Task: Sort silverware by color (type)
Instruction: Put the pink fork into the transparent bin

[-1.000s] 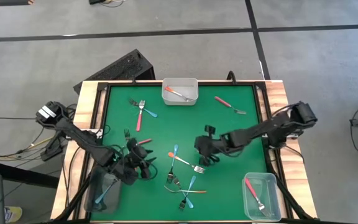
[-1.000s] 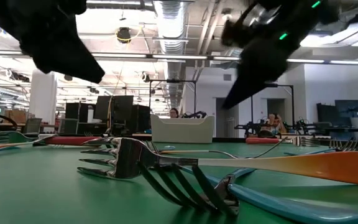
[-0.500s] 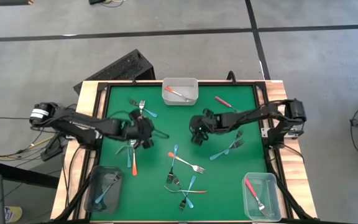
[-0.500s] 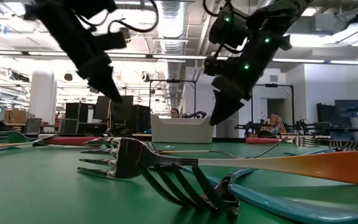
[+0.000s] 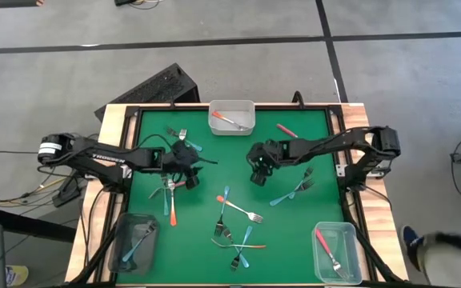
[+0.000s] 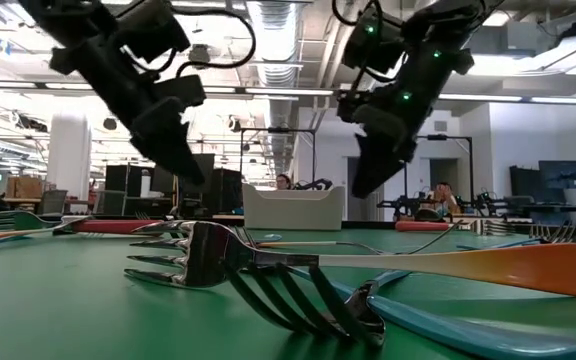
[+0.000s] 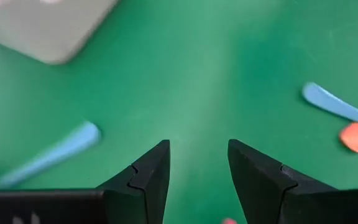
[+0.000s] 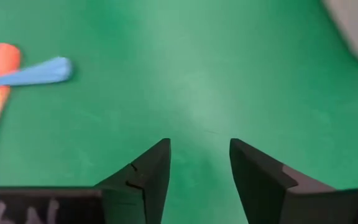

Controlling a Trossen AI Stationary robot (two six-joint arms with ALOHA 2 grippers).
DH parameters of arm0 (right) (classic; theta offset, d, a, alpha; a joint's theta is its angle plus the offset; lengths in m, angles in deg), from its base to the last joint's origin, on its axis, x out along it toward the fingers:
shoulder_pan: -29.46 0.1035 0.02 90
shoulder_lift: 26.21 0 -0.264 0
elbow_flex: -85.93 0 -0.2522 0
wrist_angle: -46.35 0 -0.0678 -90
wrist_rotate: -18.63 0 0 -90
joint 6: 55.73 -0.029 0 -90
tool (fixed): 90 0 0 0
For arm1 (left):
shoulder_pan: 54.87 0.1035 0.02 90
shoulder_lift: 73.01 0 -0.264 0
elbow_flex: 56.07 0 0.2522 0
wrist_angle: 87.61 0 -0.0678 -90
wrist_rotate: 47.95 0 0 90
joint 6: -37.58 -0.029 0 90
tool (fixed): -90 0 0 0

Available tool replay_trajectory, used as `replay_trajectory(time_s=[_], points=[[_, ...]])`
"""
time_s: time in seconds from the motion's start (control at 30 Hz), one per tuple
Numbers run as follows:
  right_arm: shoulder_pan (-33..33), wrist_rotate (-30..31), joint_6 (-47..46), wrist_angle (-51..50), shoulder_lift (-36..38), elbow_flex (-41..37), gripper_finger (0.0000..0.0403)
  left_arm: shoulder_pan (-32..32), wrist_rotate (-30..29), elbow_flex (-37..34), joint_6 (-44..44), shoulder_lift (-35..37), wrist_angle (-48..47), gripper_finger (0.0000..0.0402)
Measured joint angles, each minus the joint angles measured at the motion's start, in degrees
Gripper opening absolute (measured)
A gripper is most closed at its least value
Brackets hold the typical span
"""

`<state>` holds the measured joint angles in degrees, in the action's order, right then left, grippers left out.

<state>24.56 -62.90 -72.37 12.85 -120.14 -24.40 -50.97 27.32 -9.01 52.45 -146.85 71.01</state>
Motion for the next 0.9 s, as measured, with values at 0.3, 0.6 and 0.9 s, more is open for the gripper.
replay_trajectory(time_s=[0.3,0.6,0.9], points=[[12.94,2.84,-12.30,-0.62,0.13,-0.03,0.0172,-11.71,-0.10,-0.96,12.17,0.02,6.50,0.0150],[25.85,9.88,-24.74,-1.27,0.20,-0.03,0.0159,-27.65,-11.53,-0.96,24.73,0.02,11.55,0.0150],[34.25,14.73,-34.60,-6.43,0.20,-0.03,0.0155,-40.61,-26.31,-0.96,34.52,0.02,15.35,0.0150]])
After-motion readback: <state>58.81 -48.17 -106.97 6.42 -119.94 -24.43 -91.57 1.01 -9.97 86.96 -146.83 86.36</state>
